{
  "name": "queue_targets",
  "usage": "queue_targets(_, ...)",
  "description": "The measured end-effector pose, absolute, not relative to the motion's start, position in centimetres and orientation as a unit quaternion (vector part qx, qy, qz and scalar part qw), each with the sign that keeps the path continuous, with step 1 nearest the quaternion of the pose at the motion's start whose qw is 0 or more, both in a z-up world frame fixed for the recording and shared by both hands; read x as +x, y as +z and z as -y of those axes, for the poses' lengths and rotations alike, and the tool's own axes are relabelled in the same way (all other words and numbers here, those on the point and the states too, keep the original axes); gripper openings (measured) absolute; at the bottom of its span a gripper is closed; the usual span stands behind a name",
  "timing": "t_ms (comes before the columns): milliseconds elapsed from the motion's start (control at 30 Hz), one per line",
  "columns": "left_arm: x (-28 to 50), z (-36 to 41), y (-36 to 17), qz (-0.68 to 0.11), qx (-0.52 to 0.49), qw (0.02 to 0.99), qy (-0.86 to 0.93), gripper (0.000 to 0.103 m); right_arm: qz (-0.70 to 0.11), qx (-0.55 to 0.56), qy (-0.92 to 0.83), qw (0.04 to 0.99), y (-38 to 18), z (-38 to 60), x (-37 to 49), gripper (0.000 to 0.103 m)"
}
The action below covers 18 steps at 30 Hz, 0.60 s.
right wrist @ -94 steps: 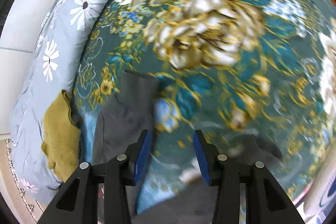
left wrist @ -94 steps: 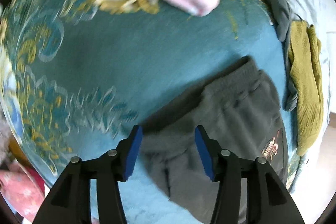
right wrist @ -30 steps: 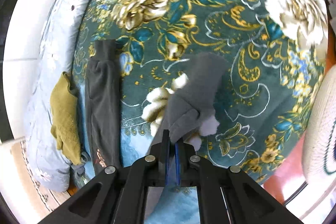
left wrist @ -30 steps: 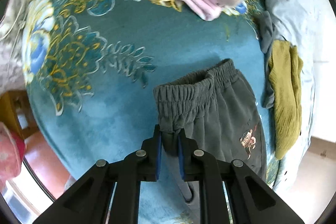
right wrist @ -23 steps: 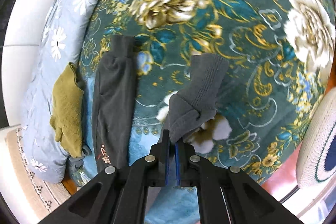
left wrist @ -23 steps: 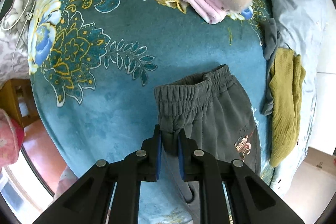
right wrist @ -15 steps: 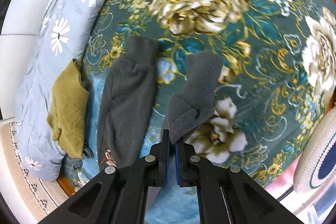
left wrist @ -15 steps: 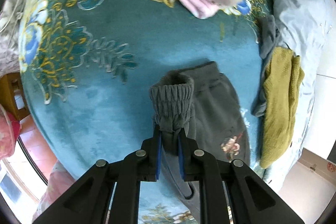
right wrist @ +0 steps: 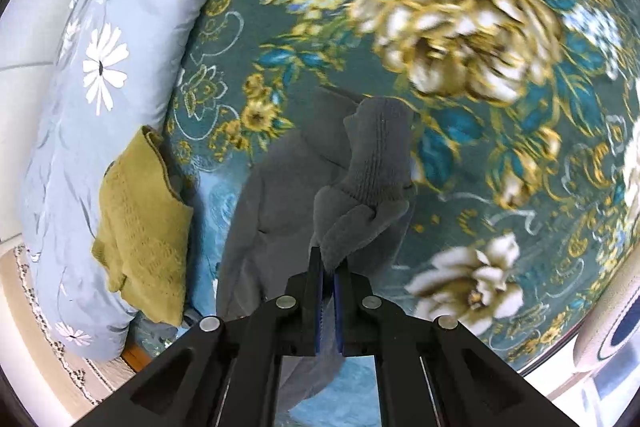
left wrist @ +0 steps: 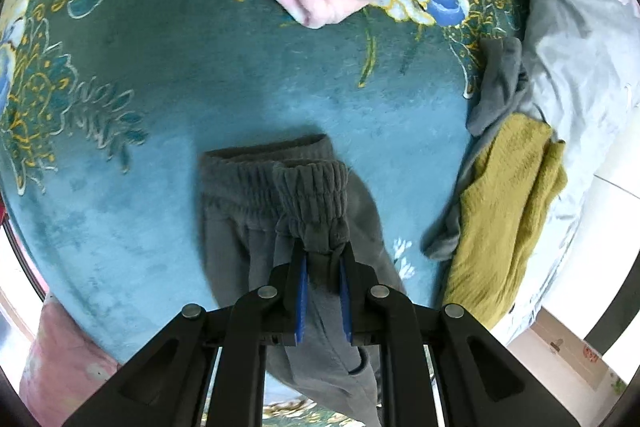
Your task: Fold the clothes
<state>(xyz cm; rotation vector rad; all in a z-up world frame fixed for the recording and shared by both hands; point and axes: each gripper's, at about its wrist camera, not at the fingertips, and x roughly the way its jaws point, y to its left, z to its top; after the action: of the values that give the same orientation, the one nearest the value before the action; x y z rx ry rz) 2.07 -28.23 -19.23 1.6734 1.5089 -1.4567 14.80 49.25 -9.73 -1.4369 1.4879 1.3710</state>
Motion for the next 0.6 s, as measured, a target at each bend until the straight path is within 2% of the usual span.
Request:
queue_targets(233,-0.8,28.0,-22.6,-0.545,0.614,0.255,-0.512,0.014,-0.549,-0.576,0.51,0.326,-13.2,-50.6,8.6,0.004)
queue_targets(600,-2.4,27.6,-25.9,-0.557,0.594,0.275,-0.511,0.015,-0.564,-0.573,0.491,0.337,-19.0,-51.1,4.6,0.005)
